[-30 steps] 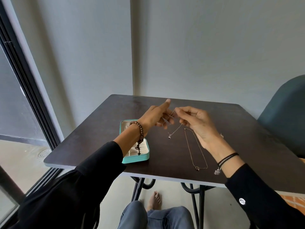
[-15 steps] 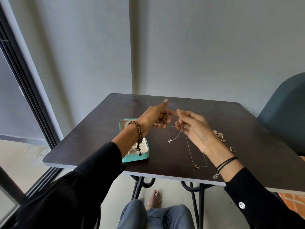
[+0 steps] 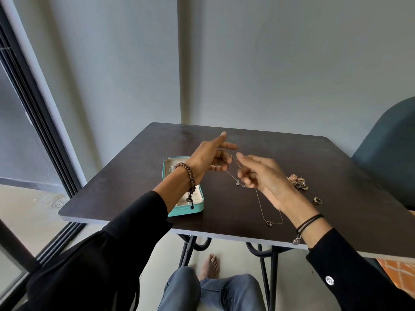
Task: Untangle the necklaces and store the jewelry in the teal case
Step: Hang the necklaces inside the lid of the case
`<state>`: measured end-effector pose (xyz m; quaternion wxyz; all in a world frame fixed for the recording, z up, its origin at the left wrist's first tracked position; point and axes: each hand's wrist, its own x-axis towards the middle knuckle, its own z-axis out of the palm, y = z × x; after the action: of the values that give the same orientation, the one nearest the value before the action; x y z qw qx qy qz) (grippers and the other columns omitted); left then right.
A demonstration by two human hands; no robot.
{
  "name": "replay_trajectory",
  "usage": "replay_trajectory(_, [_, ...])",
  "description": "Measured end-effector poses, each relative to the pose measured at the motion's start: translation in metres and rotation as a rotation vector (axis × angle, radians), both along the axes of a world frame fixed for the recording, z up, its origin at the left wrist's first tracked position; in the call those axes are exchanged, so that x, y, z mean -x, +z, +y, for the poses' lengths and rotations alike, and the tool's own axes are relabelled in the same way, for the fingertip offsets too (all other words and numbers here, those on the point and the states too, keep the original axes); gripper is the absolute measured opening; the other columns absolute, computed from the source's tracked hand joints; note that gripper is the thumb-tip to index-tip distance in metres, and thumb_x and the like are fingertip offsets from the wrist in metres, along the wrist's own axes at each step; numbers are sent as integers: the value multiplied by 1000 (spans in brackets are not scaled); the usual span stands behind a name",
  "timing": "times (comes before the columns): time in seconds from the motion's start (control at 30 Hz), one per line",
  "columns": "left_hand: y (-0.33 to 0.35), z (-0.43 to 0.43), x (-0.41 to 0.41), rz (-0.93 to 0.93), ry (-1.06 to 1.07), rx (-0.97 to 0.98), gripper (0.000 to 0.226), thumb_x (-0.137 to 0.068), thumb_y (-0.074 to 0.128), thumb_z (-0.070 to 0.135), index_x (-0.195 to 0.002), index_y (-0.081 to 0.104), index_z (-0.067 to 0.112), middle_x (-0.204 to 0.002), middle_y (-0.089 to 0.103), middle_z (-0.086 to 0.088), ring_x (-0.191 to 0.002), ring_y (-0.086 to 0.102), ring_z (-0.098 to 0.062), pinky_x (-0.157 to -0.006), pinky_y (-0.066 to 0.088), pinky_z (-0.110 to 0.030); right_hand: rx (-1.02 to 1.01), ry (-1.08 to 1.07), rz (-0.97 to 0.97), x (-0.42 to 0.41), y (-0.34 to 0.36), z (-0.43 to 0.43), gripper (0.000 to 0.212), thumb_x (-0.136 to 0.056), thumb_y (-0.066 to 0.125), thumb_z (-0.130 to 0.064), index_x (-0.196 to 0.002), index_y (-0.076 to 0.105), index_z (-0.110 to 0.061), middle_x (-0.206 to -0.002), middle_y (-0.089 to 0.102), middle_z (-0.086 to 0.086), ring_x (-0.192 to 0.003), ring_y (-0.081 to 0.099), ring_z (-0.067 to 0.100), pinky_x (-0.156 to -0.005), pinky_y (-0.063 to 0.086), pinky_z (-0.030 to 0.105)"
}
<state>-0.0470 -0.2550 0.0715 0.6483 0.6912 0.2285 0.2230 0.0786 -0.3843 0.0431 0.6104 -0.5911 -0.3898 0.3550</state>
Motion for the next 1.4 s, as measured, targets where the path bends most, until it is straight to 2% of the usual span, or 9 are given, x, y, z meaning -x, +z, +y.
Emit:
replay_trajectory(0.13, [-3,0,2,6,9,-10,54,-104,33,51,-115,68,11,-65,62,0,-63,57,-16,-68,49,-26,-17,73,-30,4,0,2,30,-96,69,-31,-99,73,-2,-70,53,0,-59,43,12,-58,40,22])
replay_trajectory(0.27, [-10,0,6,8,24,2,54,-104,35,51,-108,70,11,-65,61,-1,-60,58,-16,-68,50,-28,-156,99,276,7,4,6,18,-98,63,-19,-83,66,-9,-77,60,4,-66,52,13,-62,48,24])
replay_trajectory(0.4, [-15,1,13,15,12,-19,58,-105,33,50,-92,72,9,-67,61,0,-64,61,-15,-76,52,-30,-217,79,499,5,9,9,13,-90,65,-14,-81,60,-7,-77,58,6,-64,51,14,-61,48,23])
replay_trajectory(0.57, [-8,3,16,-36,40,-13,51,-102,43,49,-72,65,14,-62,59,2,-61,58,-16,-74,52,-31,-135,82,326,7,3,15,17,-88,69,-21,-80,62,-8,-69,49,3,-57,38,12,-56,36,23])
replay_trajectory(0.73, [-4,9,21,-13,40,-44,51,-102,43,51,-76,64,11,-62,60,1,-62,60,-17,-67,52,-25,-105,120,101,12,-10,18,22,-93,69,-23,-95,73,-2,-69,44,0,-59,36,10,-58,32,24])
replay_trajectory(0.97, [-19,17,39,80,62,-103,54,-103,40,51,-74,66,12,-67,61,-3,-63,60,-16,-74,48,-30,-161,116,222,22,-16,24,23,-99,63,-23,-97,69,-1,-73,49,2,-66,44,11,-66,43,24])
replay_trajectory(1.07, [-19,20,46,64,81,-143,54,-104,39,48,-73,62,10,-66,60,-4,-59,58,-15,-69,45,-27,-147,172,203,29,-9,29,23,-97,66,-25,-96,70,-2,-74,49,2,-65,43,10,-66,43,23])
replay_trajectory(1.2, [-22,29,56,-2,116,-104,52,-103,41,46,-72,60,9,-61,59,0,-56,55,-13,-71,47,-29,-142,228,158,36,-2,38,15,-96,65,-13,-98,72,0,-76,53,3,-68,48,12,-66,46,23])
replay_trajectory(1.4, [-29,43,75,-47,150,-95,45,-102,48,41,-79,67,8,-73,68,-5,-67,67,-16,-72,53,-27,-113,220,47,48,9,57,14,-101,60,-13,-96,68,-2,-84,66,9,-83,63,20,-83,55,33])
